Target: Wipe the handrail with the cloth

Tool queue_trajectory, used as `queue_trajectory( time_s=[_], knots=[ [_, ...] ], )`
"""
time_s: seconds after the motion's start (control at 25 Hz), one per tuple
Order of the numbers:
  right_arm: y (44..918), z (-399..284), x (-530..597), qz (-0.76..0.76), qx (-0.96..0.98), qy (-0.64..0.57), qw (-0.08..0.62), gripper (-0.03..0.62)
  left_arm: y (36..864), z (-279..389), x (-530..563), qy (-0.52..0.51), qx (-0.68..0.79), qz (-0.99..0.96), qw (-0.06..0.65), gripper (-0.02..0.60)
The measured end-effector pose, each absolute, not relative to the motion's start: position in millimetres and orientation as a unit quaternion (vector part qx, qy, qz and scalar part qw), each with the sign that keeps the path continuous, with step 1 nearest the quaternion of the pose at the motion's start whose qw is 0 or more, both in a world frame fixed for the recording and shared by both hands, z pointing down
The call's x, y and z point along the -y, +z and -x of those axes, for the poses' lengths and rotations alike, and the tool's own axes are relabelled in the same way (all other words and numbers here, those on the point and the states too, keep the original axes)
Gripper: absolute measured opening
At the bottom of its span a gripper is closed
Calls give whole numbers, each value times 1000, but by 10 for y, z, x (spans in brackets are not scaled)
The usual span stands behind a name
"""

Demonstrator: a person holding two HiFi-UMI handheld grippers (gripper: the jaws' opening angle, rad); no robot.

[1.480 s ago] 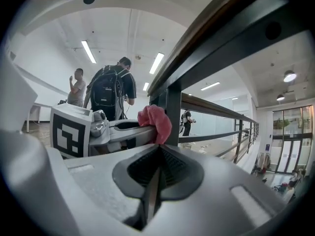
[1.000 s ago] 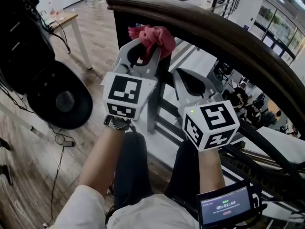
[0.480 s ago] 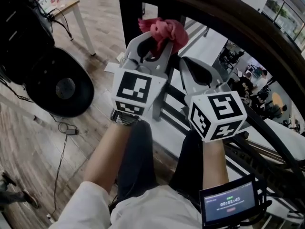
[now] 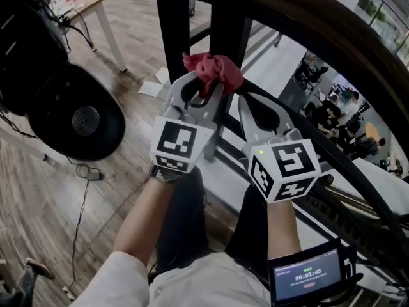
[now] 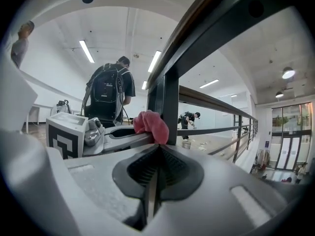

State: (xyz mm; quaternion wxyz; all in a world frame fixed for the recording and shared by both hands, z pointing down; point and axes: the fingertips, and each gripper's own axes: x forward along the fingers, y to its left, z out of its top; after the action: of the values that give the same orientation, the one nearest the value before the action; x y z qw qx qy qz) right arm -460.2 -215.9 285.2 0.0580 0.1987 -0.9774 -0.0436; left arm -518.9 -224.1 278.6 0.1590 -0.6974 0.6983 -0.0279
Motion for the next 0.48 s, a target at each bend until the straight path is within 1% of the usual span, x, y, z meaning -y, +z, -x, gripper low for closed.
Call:
queue_trajectory(
  time_s=[0.48],
  knots=[
    [3410,4517,2107,-201,975,-3,95,3,3389,5123,2212,-35,-694,711,108,74]
  ],
)
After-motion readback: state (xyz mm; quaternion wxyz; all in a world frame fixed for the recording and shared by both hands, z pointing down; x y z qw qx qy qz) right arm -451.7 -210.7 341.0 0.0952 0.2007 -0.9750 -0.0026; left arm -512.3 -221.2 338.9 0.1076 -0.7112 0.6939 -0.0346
